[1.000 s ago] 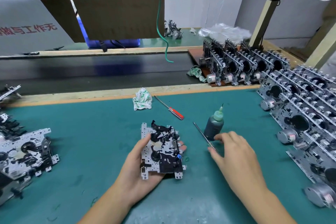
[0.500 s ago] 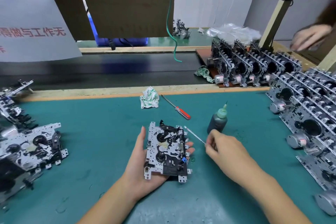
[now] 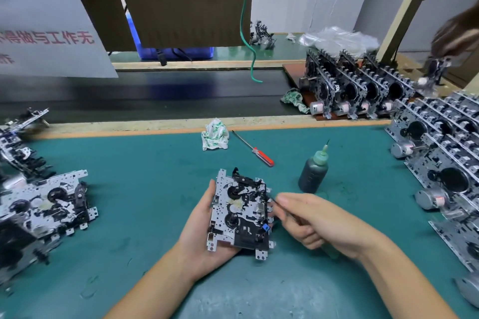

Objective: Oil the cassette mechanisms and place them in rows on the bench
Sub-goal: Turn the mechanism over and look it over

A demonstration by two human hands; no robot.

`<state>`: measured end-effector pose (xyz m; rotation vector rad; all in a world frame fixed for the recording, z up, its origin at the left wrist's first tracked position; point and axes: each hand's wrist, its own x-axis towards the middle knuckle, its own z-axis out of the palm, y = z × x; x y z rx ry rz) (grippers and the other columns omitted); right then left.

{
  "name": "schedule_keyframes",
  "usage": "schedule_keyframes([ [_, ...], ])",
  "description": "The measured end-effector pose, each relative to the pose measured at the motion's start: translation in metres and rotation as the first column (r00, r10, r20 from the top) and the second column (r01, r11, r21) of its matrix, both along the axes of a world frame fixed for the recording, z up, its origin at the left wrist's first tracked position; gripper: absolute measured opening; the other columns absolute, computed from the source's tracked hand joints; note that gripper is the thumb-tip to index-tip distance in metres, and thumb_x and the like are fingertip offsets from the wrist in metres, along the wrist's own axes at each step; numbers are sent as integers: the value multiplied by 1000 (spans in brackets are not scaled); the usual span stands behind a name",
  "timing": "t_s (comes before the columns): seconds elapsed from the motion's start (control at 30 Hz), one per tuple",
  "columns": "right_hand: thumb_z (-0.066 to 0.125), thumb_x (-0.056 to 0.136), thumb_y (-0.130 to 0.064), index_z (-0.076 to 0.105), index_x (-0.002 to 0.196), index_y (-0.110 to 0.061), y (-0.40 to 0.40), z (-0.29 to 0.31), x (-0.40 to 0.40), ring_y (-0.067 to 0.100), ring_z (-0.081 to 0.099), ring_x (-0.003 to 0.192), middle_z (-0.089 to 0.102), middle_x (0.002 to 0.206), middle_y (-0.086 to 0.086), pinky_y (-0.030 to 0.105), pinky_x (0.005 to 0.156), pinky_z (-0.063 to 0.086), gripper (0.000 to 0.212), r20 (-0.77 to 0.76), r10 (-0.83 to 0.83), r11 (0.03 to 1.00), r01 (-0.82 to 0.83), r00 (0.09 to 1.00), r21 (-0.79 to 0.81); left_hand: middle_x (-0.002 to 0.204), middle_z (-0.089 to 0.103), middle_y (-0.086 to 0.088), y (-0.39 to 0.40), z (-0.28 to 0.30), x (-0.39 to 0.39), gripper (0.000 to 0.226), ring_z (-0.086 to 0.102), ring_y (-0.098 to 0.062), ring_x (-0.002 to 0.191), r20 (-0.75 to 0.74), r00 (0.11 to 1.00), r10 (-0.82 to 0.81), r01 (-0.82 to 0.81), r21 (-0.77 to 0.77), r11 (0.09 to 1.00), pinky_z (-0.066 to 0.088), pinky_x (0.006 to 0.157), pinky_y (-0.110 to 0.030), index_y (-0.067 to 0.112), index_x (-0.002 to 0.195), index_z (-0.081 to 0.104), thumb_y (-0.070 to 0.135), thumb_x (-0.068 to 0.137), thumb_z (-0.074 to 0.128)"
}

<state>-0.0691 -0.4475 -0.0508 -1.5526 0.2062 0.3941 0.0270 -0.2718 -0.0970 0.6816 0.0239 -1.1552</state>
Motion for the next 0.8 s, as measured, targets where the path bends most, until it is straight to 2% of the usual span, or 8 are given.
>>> schedule_keyframes([
  [0.1, 37, 98, -45, 45, 64, -24, 5, -3, -3, 7, 13, 42, 22, 51, -5, 14, 38, 16, 41, -53, 43, 998, -46, 998, -51, 112, 68, -19, 0, 0, 0, 71, 68, -29, 98, -6, 1000, -20, 19, -21, 1000, 56, 79, -39, 3, 103, 74, 58, 91, 31],
  [0.17, 39, 96, -47, 47, 62, -24, 6, -4, -4, 7, 15, 42, 22, 51, -6, 14, 38, 18, 42, -54, 63, 996, -66, 997, -55, 118, 64, -22, -1, 0, 0, 72, 66, -32, 103, -2, 1000, -24, 24, -16, 1000, 56, 83, -42, 1, 108, 71, 59, 90, 32],
  [0.27, 40, 97, -39, 49, 64, -20, 6, -6, -5, 7, 22, 40, 28, 49, -5, 14, 39, 23, 40, -48, 78, 997, -80, 996, -25, 124, 60, -25, -1, -1, 1, 73, 63, -34, 109, 9, 1000, -21, 21, 6, 1000, 52, 92, -44, 0, 113, 68, 60, 90, 33],
  [0.37, 42, 98, -35, 55, 66, -19, 7, -7, -6, 7, 29, 37, 34, 47, -5, 16, 37, 25, 38, -55, 74, 995, -78, 996, -59, 123, 61, -24, -2, 0, 1, 73, 63, -34, 108, 4, 1000, -18, 18, 5, 1000, 52, 91, -44, 0, 111, 69, 60, 91, 33],
  [0.53, 37, 99, -40, 53, 67, -22, 9, -3, -7, 6, 19, 39, 29, 47, -7, 15, 38, 17, 40, -58, 81, 989, -87, 995, -120, 123, 61, -24, -2, 1, 1, 73, 63, -33, 108, -7, 1000, -15, 15, 19, 1000, 53, 91, -43, 0, 112, 69, 61, 91, 33],
  [0.67, 36, 100, -38, 51, 65, -20, 9, -2, -6, 7, 17, 43, 29, 48, -9, 15, 41, 17, 42, -38, 66, 981, -72, 997, -179, 121, 62, -24, -1, 2, 0, 73, 64, -33, 105, -10, 1000, -18, 18, 35, 999, 54, 89, -43, 0, 110, 70, 61, 90, 34],
  [0.8, 40, 100, -33, 54, 64, -20, 11, -3, -6, 6, 36, 39, 40, 45, -8, 15, 39, 28, 40, -29, 96, 965, -100, 995, -244, 123, 61, -23, -1, 3, 1, 73, 64, -33, 107, 9, 1000, -20, 19, 66, 998, 47, 96, -44, 2, 110, 70, 62, 92, 32],
])
